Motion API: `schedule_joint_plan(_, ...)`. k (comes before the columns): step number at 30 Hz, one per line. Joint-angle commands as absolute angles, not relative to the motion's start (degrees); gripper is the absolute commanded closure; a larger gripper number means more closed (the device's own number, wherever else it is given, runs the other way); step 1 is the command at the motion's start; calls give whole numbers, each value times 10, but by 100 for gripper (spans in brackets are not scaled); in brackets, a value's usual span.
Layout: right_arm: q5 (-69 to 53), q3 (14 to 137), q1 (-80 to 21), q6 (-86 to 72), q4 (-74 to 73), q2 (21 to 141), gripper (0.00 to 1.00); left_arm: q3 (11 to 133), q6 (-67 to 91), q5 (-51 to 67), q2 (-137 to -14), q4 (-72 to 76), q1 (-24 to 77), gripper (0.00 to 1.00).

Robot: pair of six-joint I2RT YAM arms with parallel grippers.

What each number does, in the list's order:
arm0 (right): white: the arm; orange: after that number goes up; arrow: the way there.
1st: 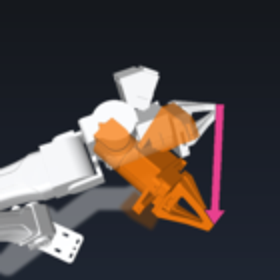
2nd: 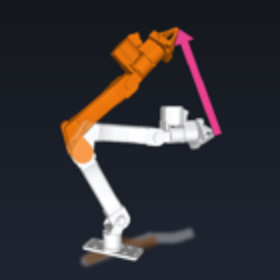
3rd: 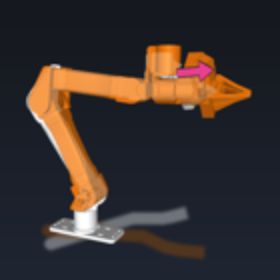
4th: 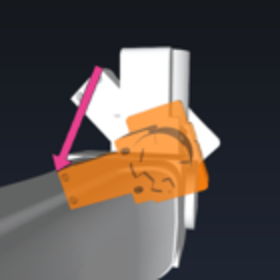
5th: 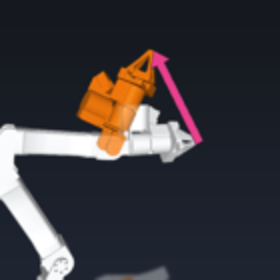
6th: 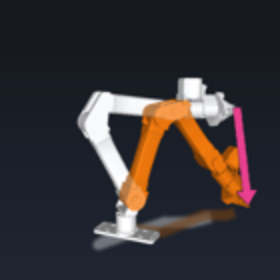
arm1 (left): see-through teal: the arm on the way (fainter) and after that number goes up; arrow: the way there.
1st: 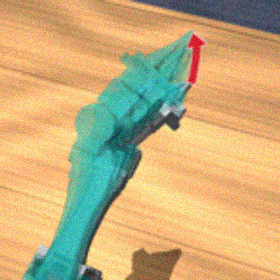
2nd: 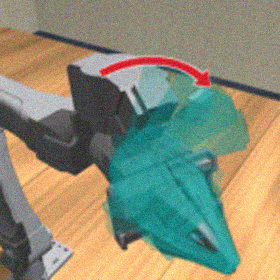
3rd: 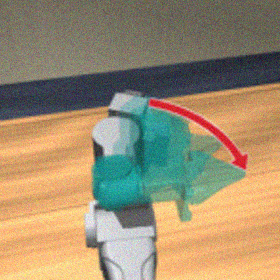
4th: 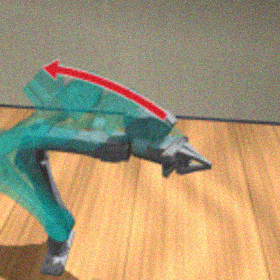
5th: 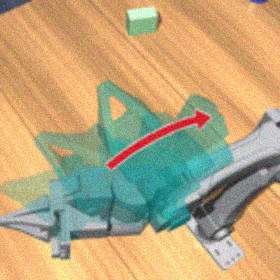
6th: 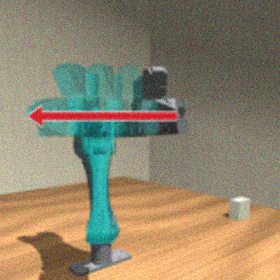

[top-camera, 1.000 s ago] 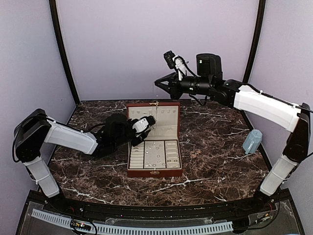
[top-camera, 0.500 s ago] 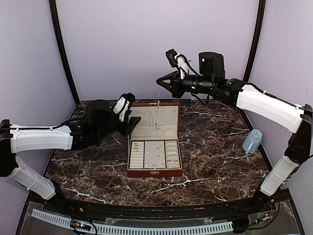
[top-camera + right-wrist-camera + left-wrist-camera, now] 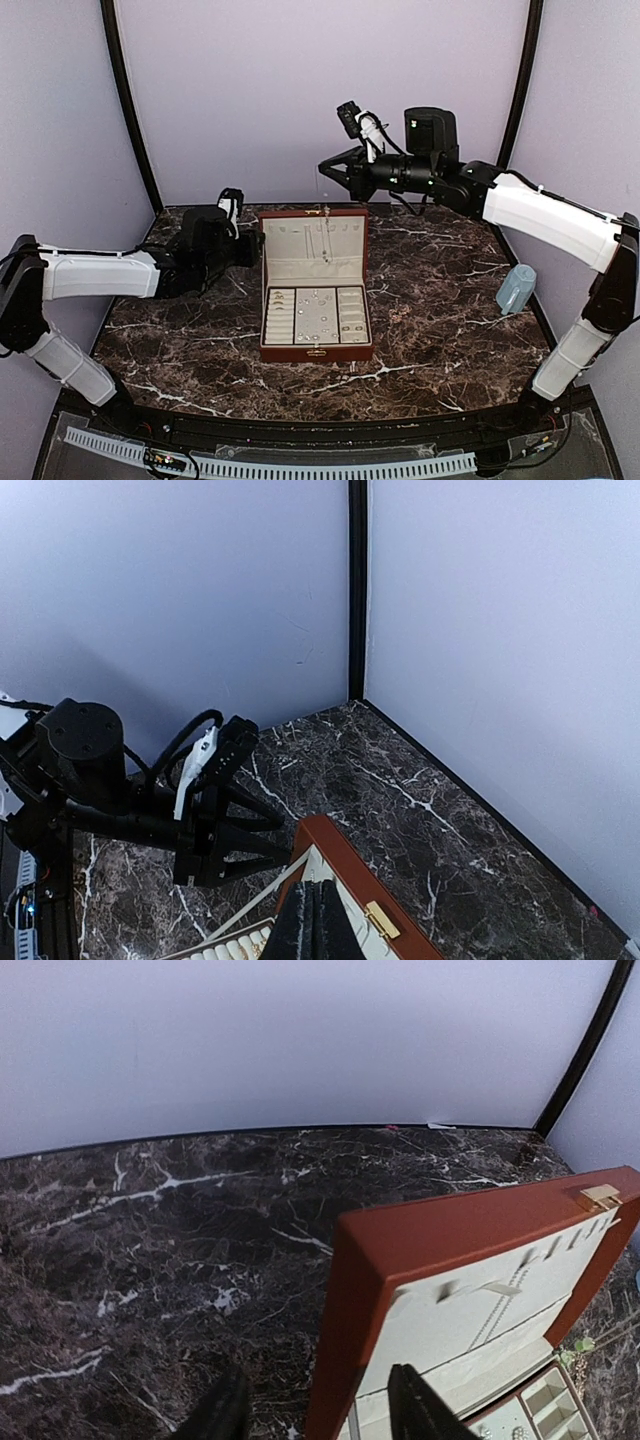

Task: Organize the mixed jewelry
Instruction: Adjust the jewelry box at the center of the board.

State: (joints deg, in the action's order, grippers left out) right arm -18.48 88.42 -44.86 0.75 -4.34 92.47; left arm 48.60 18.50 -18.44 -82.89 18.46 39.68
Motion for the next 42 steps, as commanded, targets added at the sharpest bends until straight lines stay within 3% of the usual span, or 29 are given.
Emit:
schedule_joint_plan(1, -176, 873, -456, 0, -26, 906, 100, 499, 185, -191, -855, 220, 394, 58)
schedule_joint_plan(3, -174, 866, -455, -14, -23, 902, 100, 501, 172, -191, -864, 236, 392, 74)
schedule_joint_plan(7, -170, 856, -456, -19, -18, 895, 100, 506, 145, -185, -876, 251, 391, 84)
schedule_joint_plan(12, -167, 846, -456, -26, -16, 887, 100, 526, 108, -169, -900, 254, 389, 85)
schedule_joint_plan(18, -158, 837, -459, -32, -18, 874, 100, 531, 77, -118, -921, 282, 373, 100)
schedule_joint_plan(27, -119, 838, -475, -27, -41, 858, 100, 575, 9, 25, -971, 296, 358, 100)
schedule_joint_plan(29, -110, 837, -482, -25, -46, 854, 100, 573, 9, 27, -970, 299, 359, 92)
schedule_joint_plan(32, -100, 836, -489, -23, -51, 849, 100, 566, 12, 21, -957, 303, 358, 60)
schedule_joint_plan(35, -94, 835, -493, -22, -53, 848, 100, 551, 15, 9, -929, 300, 359, 43)
schedule_joint_plan(42, -91, 826, -497, -25, -46, 842, 100, 493, -42, 27, -855, 286, 383, 35)
